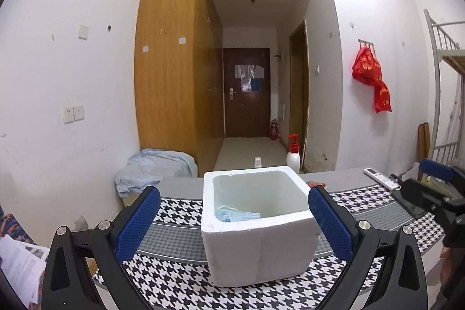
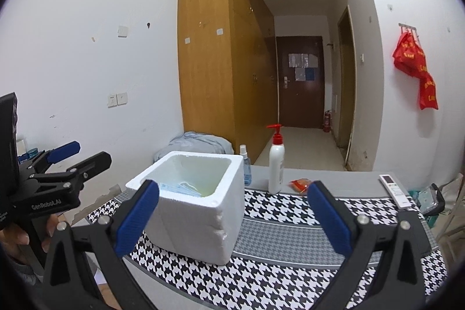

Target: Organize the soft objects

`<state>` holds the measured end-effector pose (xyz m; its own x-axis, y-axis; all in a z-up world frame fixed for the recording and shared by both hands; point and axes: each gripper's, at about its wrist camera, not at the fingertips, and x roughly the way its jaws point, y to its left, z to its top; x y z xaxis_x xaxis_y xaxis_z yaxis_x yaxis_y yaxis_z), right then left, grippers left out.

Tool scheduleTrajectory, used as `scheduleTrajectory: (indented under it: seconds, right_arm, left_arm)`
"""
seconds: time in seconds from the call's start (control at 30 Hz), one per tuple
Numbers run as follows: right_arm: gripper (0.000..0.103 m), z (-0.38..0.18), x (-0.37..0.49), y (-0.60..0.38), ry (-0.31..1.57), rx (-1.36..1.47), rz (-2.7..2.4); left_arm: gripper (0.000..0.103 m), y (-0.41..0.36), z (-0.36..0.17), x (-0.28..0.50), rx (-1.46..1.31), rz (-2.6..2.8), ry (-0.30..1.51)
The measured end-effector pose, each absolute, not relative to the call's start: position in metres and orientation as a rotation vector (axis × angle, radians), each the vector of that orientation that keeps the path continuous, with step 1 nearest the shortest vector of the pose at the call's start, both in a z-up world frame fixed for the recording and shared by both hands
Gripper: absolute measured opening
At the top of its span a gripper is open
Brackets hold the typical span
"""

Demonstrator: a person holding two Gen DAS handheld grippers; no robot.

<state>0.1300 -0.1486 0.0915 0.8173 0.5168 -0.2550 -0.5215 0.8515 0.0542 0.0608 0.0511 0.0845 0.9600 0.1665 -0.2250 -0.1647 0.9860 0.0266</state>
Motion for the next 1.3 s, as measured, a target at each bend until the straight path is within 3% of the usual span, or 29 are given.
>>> scheduleTrajectory:
  seconds: [1.3]
  right_arm:
    - [0.103,0.03,0.026,-0.172,0.207,-0.007,0.477]
  left_arm:
    - [0.102,0.024,0.016,-0.039,0.001,0.063,0.162]
